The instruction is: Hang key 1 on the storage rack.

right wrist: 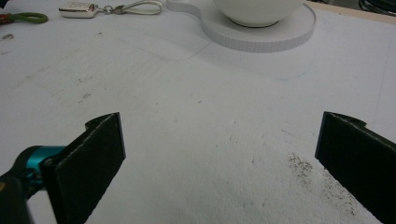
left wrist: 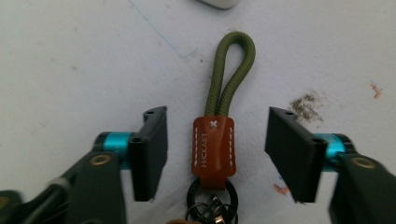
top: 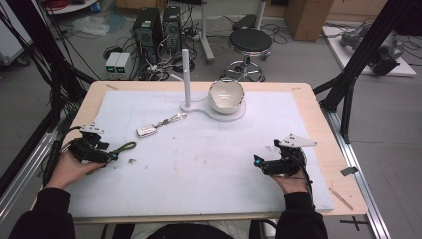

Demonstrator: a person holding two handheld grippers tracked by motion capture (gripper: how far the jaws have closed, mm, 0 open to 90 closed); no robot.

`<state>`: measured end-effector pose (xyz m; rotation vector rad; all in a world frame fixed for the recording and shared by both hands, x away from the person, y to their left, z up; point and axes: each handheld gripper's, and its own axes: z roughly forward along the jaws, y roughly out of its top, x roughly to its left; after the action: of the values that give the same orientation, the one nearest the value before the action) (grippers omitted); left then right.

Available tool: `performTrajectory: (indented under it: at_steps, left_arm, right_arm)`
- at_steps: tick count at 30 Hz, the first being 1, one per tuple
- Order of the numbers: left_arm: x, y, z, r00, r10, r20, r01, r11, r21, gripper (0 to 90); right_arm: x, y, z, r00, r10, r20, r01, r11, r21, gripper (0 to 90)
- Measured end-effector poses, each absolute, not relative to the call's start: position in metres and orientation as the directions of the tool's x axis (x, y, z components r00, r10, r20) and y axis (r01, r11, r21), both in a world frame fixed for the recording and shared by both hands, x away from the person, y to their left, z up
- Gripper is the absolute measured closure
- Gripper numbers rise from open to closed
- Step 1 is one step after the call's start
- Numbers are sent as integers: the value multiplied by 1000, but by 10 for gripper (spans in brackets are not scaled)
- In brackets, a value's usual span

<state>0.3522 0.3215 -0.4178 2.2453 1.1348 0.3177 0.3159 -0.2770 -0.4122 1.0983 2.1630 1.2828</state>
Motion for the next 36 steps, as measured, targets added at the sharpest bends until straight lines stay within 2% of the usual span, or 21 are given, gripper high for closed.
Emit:
performTrajectory:
  at_steps: [4,8,13,24,36]
  left_arm:
    - [352,321,-419,614,787,-53,655,-471,592,533]
    - [353,318,-424,614,789,-18,664,-503,553,619]
    - [351,316,-424,625,781,7,646,-522,556,691]
    - [354,324,-423,621,783,-48,658,-487,574,720]
    - [355,321,-405,626,779,-35,645,-492,585,720]
  right_arm:
    - [316,-277,-412,-611,790,49,424,275,863,5]
    - [316,-277,-412,-610,791,46,424,277,862,5]
    - [315,-277,-412,-606,794,48,426,273,862,5]
    - [315,-277,-412,-607,793,49,428,274,861,5]
    - [315,-276,-413,-610,791,51,433,279,857,5]
